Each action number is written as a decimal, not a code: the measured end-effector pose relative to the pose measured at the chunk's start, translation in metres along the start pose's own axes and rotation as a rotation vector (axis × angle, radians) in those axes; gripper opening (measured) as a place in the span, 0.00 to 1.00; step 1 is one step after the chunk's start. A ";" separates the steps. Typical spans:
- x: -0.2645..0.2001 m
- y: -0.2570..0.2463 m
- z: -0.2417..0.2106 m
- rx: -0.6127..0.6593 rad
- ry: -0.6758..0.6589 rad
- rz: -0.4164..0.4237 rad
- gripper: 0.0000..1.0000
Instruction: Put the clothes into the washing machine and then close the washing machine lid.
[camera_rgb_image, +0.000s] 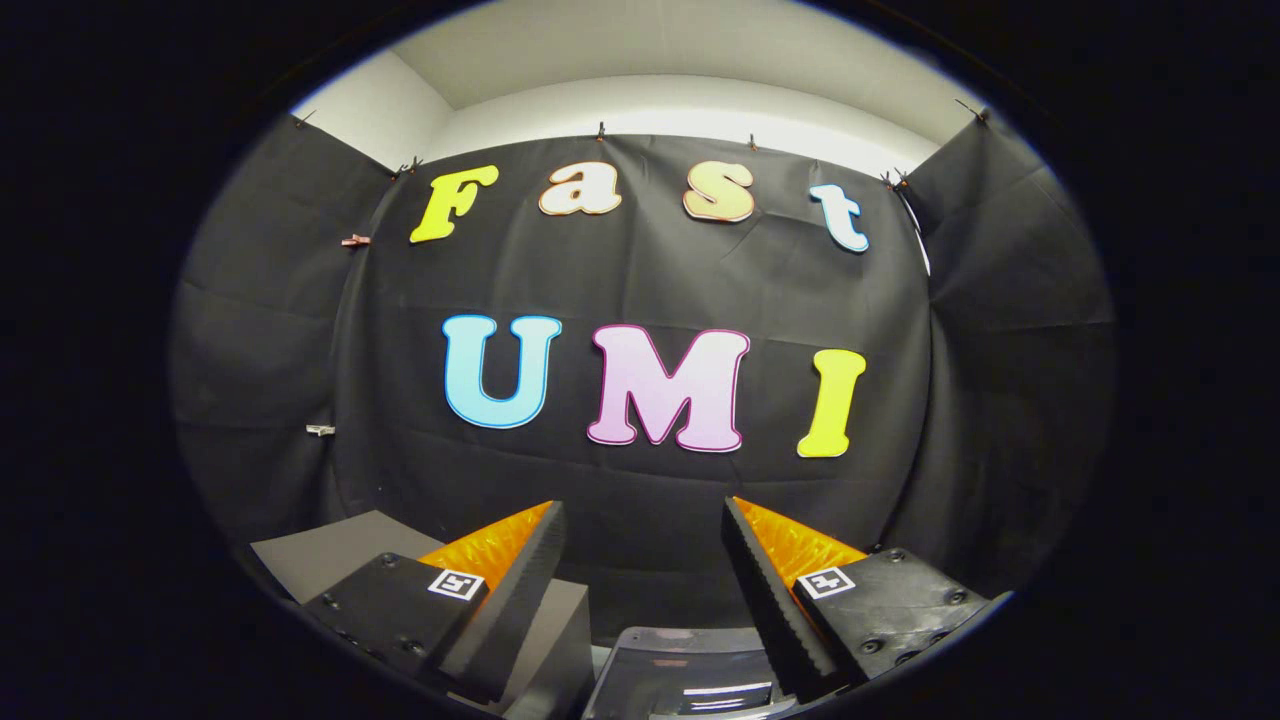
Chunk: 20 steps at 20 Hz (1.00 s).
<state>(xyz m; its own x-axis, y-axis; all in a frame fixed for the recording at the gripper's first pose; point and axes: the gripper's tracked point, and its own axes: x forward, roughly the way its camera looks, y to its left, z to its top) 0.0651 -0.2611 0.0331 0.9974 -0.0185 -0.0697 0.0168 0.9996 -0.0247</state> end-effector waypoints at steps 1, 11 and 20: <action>-0.001 -0.003 -0.003 0.001 0.004 -0.004 0.98; -0.004 -0.015 -0.007 -0.016 0.022 -0.006 0.98; -0.006 -0.014 -0.010 -0.025 0.032 0.003 0.98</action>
<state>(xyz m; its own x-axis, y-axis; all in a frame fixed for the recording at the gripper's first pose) 0.0583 -0.2754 0.0238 0.9947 -0.0169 -0.1015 0.0120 0.9987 -0.0494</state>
